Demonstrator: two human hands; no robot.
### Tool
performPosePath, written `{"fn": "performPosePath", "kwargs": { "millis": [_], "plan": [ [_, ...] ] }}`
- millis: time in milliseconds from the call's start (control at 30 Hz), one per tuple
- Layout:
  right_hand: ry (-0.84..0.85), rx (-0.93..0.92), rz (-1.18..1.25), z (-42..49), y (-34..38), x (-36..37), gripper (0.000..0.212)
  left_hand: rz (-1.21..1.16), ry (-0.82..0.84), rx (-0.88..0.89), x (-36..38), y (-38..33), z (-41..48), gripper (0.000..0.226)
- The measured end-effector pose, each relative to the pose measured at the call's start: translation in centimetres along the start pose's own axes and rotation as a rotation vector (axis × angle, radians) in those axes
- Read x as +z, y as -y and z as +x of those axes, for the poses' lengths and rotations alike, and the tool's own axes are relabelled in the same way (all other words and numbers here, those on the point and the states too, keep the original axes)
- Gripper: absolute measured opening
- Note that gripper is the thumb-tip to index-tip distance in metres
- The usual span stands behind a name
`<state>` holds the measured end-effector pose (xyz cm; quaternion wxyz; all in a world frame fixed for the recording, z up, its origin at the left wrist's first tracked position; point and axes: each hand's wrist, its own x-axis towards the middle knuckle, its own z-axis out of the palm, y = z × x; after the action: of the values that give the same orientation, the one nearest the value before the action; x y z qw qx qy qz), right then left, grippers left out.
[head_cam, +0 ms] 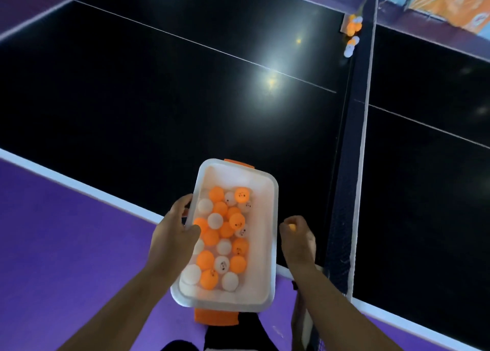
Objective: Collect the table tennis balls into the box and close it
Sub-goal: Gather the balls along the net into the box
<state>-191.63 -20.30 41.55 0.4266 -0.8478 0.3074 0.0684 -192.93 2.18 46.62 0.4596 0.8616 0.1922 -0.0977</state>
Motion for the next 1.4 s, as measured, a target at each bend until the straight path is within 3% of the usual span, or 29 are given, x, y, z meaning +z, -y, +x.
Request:
{"fn": "performPosePath", "kwargs": {
  "millis": [100, 200, 400, 500, 700, 1067, 1400],
  "plan": [
    [-0.063, -0.165, 0.140, -1.4, 4.4, 0.1, 0.002, -0.037, -0.001, -0.021, -0.7, 0.1, 0.7, 0.057],
    [-0.004, -0.306, 0.159, -3.1, 8.4, 0.9, 0.005, -0.078, -0.021, -0.043, -2.0, 0.3, 1.2, 0.056],
    [0.238, -0.663, -0.213, -6.4, 14.0, 5.4, 0.032, -0.140, -0.101, -0.012, -6.8, 2.3, 2.4, 0.055],
    [0.111, -0.829, -0.293, -7.9, 16.4, 9.1, 0.037, -0.179, -0.137, -0.005, -10.7, 4.5, 3.3, 0.054],
    [-0.035, -0.862, -0.341, -11.6, 20.5, 19.0, 0.031, -0.269, -0.209, -0.010, -21.5, 11.1, 5.5, 0.055],
    [0.164, -0.940, -0.430, -23.7, 33.0, 42.0, 0.033, -0.287, -0.403, -0.087, -45.2, 25.5, 10.4, 0.054],
    [0.327, -1.070, -0.432, -26.5, 42.9, 56.9, 0.028, -0.316, -0.547, -0.212, -58.1, 33.1, 16.7, 0.051]
  ]
}}
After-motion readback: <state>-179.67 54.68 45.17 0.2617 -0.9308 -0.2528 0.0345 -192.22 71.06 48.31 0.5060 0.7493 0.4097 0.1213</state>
